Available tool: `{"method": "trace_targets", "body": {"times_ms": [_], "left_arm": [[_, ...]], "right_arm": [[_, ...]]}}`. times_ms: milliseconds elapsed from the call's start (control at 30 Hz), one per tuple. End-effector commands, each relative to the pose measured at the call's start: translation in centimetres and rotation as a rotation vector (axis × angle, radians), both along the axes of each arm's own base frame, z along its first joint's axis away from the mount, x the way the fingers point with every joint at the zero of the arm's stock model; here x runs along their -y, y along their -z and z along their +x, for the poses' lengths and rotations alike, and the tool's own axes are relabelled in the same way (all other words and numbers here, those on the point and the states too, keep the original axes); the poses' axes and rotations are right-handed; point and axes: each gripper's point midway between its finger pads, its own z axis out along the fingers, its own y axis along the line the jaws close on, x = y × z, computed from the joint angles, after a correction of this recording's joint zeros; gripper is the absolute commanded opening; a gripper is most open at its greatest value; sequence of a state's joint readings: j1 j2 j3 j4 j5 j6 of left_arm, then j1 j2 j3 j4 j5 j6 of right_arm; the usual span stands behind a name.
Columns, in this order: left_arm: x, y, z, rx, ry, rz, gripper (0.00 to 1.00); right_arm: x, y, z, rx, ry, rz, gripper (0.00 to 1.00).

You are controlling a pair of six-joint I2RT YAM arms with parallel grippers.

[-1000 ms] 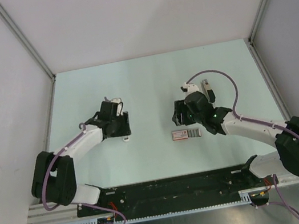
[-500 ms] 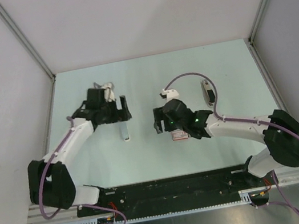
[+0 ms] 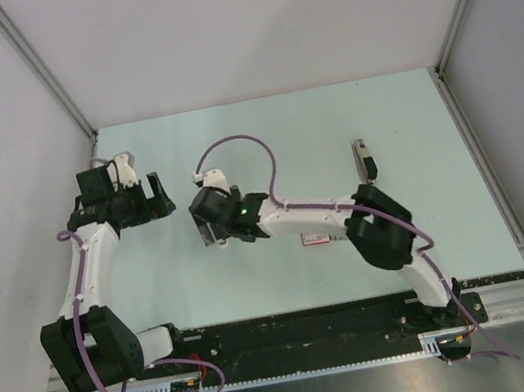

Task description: Unload the staples from the stapler

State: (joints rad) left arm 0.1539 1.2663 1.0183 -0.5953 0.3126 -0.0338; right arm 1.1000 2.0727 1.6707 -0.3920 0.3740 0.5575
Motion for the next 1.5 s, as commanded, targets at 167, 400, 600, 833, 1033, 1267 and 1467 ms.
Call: {"method": "trace_targets", "body": {"times_ms": [167,400,600,833,1033,1267,1467], "left_arm": [[0.1,-1.1,-2.0,0.066,0.145,0.098,0.99],[-1.1,-0.5,-1.9,0.031,0.069,0.122,0.99],[-1.2,0.6,-2.2,-0.004,0.061,0.117,0.99],[-2.3,1.6,-2.3,-0.042,0.018,0.158,0.99],[-2.0,2.5,-2.8,-0.064,0.045,0.154,0.98],[0.8,2.0,-3.6,-0.005,0.207,0.069,0.93],[4.9,0.7,-5.0,0.131,0.509,-0.021,0.89]], "right_arm": [[-1.5,2.4,0.7,-0.023,0.047,-0.127,0.78],[-2.0,4.3,0.7,-0.054,0.041,-0.132,0.70],[-2.6,4.6,1.0,-0.058,0.029,-0.109,0.59],[-2.8,4.6,1.2,-0.076,0.020,-0.087,0.38],[-3.3,3.4,0.8,-0.071,-0.003,-0.059,0.26],[-3.9,-1.4,1.0,-0.042,0.000,0.084,0.01],[-3.1,-6.9,1.6,-0.059,0.023,0.361,0.00]]}}
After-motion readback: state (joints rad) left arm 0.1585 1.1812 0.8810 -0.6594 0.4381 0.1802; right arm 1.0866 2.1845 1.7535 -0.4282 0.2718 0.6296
